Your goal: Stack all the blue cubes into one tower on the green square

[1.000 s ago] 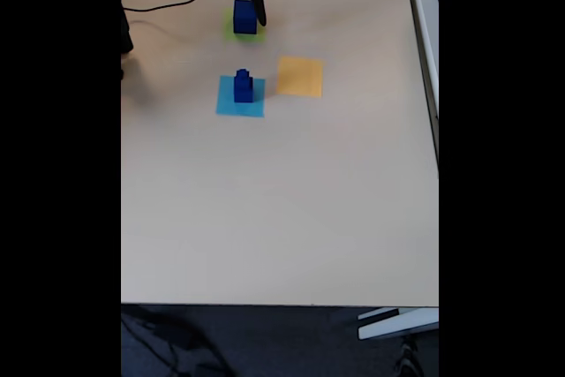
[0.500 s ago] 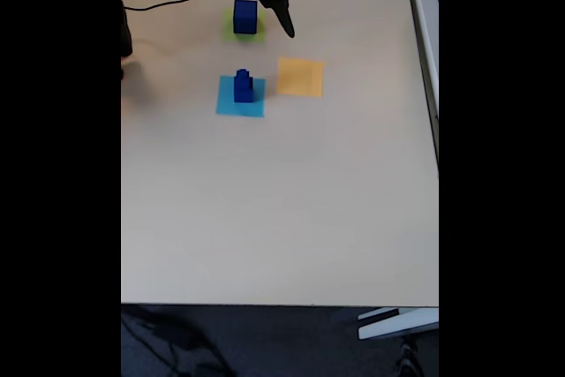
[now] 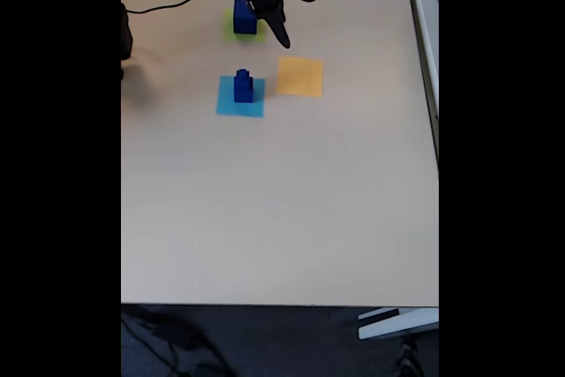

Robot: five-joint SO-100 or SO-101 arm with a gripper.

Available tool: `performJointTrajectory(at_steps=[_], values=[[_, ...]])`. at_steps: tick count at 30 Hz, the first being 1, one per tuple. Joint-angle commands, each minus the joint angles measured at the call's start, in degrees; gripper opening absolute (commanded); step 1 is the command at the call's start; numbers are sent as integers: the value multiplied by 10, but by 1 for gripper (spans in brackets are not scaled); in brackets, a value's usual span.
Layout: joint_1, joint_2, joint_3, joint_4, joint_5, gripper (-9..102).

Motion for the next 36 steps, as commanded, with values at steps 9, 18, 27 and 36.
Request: performJointTrajectory(at_steps=[9,18,27,36], values=[[33,82,59,-3,-9,25],[47,101,104,-4,-16,18],[62,103,120,-4,-26,20],[82,103,131,4,-41,20]])
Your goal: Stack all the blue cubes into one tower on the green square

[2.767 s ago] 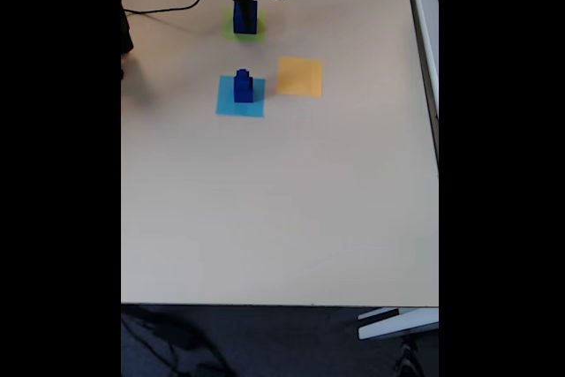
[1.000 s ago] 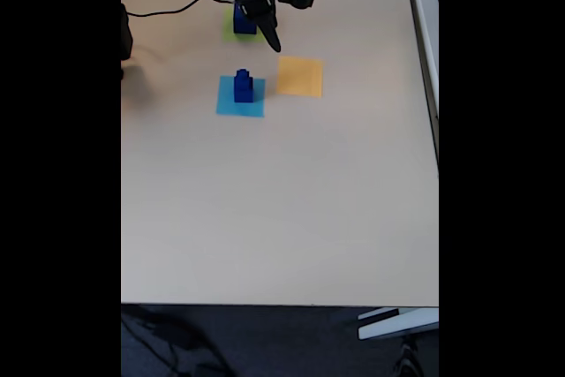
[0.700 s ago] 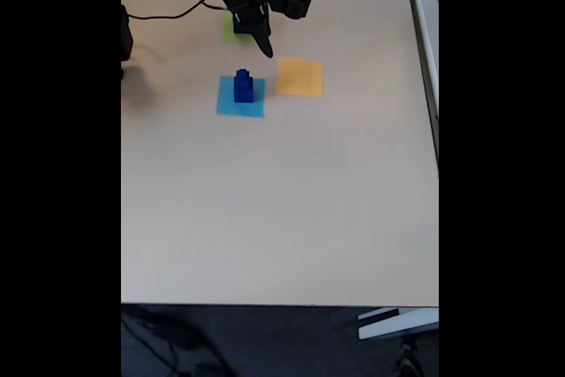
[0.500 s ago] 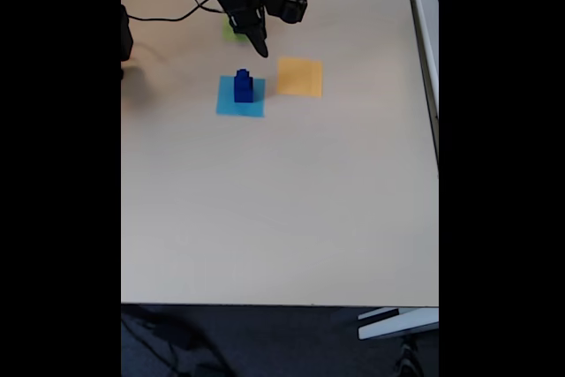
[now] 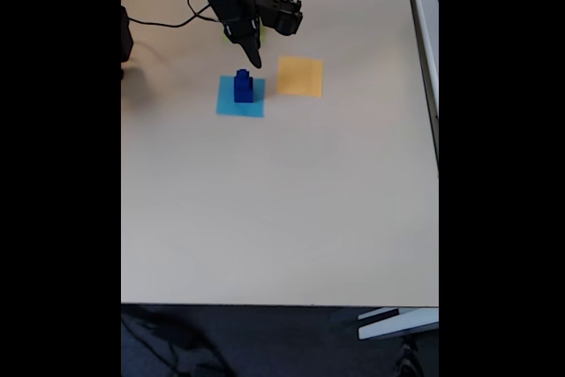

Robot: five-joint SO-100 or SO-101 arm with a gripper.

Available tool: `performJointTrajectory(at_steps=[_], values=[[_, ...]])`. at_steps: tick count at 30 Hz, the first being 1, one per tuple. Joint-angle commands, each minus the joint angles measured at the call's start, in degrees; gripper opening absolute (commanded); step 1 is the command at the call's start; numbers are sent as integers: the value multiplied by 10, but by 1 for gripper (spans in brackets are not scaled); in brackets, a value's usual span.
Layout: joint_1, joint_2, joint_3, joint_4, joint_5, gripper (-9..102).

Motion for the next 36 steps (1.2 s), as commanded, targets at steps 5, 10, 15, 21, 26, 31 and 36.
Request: performJointTrajectory(at_steps=[5,10,15,21,26,31,36], values=[[6,53,16,9,-4,20],[15,59,26,16,-15,19],[19,59,31,21,-18,19],[27,56,33,23,-25,18],[26,54,39,23,-25,18],[25,52,42,23,-25,18],[27,44,44,19,-22,17]])
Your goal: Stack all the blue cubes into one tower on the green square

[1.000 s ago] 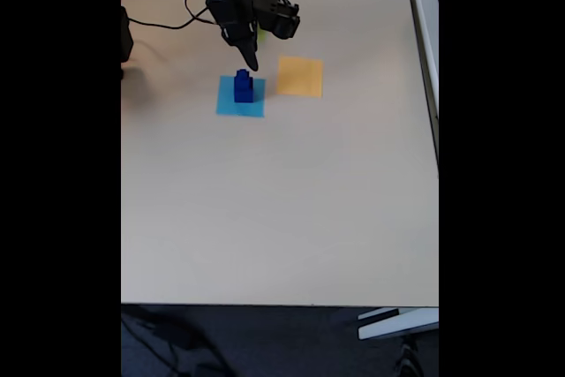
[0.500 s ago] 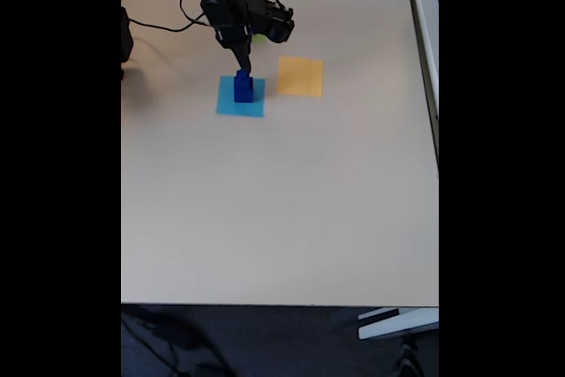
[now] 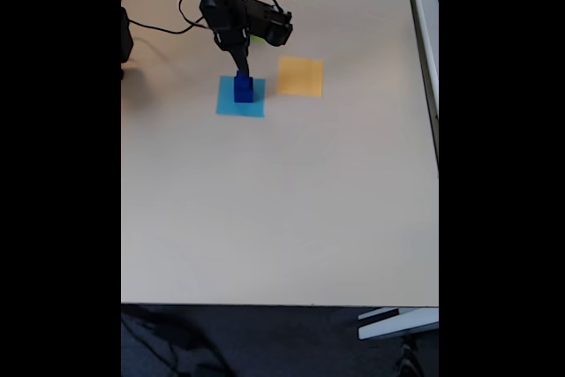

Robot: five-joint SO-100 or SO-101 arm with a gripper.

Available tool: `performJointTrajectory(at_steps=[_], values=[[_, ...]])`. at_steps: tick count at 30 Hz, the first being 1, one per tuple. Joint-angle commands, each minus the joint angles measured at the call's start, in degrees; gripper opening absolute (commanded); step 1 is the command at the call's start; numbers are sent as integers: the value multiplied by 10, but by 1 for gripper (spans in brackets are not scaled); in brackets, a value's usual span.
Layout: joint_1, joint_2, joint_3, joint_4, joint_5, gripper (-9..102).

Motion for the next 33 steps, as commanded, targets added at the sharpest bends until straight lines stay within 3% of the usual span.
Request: performJointTrajectory(at_steps=[1,33], values=[[4,22,-3,-3,-1,17],[20,-23,6,-26,-16,14]])
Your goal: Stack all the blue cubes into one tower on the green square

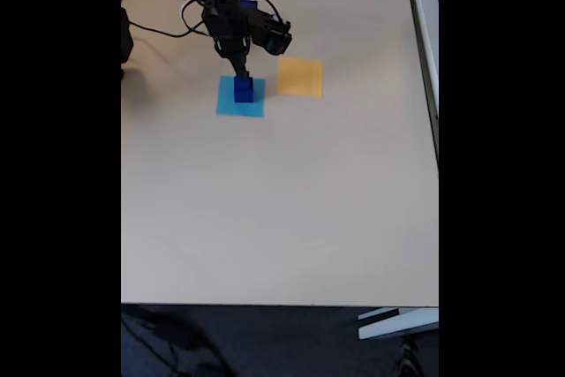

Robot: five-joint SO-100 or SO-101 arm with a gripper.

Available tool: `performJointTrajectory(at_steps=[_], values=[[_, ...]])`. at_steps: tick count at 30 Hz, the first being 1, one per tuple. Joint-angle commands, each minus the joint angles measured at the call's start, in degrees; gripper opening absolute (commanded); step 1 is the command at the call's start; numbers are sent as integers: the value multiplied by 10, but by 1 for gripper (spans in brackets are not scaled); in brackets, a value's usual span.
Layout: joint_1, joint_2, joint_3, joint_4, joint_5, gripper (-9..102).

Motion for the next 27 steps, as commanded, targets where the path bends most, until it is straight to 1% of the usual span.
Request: performJointTrajectory(at_steps=[1,14,19,27], values=[[8,2,-3,-12,-7,13],[14,1,-1,-13,-16,12],[15,0,-1,-13,-16,9],[18,-2,-1,-16,-19,8]])
